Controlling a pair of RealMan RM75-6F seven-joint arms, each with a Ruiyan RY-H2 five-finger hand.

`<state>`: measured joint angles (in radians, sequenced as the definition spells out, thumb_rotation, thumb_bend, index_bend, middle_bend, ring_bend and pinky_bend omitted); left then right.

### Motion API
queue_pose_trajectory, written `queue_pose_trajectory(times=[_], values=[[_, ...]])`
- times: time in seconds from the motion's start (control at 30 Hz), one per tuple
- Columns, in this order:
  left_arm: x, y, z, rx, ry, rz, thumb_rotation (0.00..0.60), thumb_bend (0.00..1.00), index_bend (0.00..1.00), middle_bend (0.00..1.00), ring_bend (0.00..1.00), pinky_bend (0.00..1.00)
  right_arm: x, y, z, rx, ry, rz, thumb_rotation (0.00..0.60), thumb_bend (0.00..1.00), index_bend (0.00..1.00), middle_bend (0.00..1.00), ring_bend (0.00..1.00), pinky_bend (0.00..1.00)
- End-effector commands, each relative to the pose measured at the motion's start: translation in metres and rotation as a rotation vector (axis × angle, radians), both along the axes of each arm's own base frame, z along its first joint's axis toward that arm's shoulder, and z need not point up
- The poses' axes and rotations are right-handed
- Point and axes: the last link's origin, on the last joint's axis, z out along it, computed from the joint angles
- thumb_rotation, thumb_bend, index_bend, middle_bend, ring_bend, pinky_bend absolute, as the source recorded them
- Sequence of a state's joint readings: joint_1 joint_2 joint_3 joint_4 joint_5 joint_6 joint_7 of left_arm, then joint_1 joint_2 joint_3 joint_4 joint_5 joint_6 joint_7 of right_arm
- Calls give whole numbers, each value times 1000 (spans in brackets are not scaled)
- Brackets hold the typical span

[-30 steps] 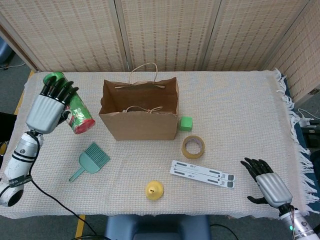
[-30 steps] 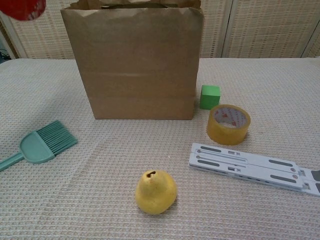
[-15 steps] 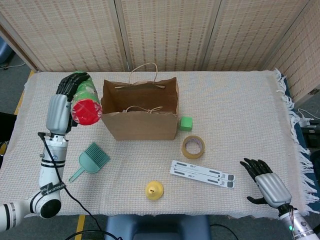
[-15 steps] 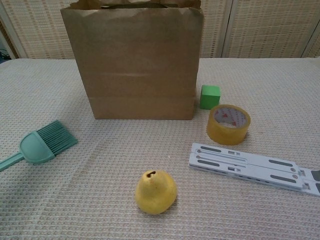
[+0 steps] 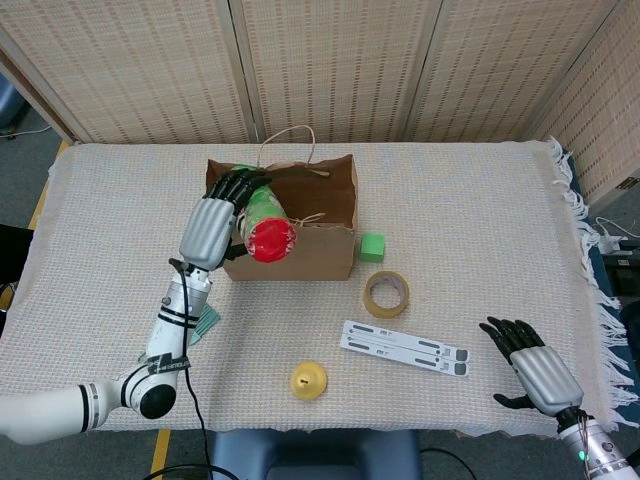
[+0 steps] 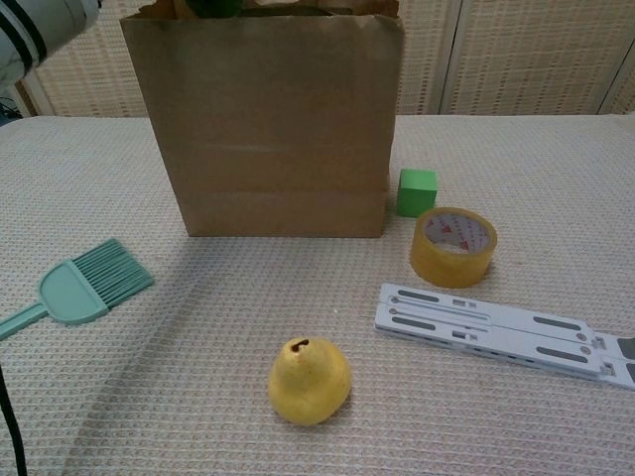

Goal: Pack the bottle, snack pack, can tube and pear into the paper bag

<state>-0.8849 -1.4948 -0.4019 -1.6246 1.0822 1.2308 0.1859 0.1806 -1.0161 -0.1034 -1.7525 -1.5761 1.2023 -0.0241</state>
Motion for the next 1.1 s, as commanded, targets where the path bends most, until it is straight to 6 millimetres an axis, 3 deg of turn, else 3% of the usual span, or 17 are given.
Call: queue_pose_trajectory(times=[0.03, 0.1, 0.2, 0.27, 0.53, 0.77, 0.93, 1.1], values=[[0, 3, -18, -61, 66, 28, 600, 476, 278, 288, 246, 455, 0, 0, 0, 2, 1, -3, 600, 25, 0, 0, 0, 0], [0, 4, -20, -78, 81, 40, 600, 429, 119, 121, 81, 311, -1, 0, 1, 3, 2, -5, 600, 25, 0, 0, 0, 0], [0, 5, -18, -75, 103, 37, 600, 412, 7, 17, 6, 199, -1, 0, 1, 2, 2, -6, 600, 26, 0, 0, 0, 0], [0, 5, -18, -84, 96, 45, 600, 404, 0, 0, 0, 158, -1, 1, 1, 2, 1, -5, 600, 26, 0, 0, 0, 0], [1, 0, -8, -83, 79, 46, 600, 400, 0, 0, 0, 150, -1, 1, 0, -3, 8, -1, 600, 26, 0, 0, 0, 0], [-3, -9, 12, -62, 33, 35, 600, 405, 0, 0, 0, 156, -1, 1, 1, -8, 10, 2, 600, 25, 0, 0, 0, 0], [-18, -17, 40, 1, -7, 26, 600, 453, 1, 0, 4, 191, -1, 1, 1, -10, 9, 3, 600, 25, 0, 0, 0, 0], [-52, -26, 83, 114, -15, 39, 600, 517, 79, 48, 56, 242, -1, 2, 1, -8, 11, 7, 600, 26, 0, 0, 0, 0]])
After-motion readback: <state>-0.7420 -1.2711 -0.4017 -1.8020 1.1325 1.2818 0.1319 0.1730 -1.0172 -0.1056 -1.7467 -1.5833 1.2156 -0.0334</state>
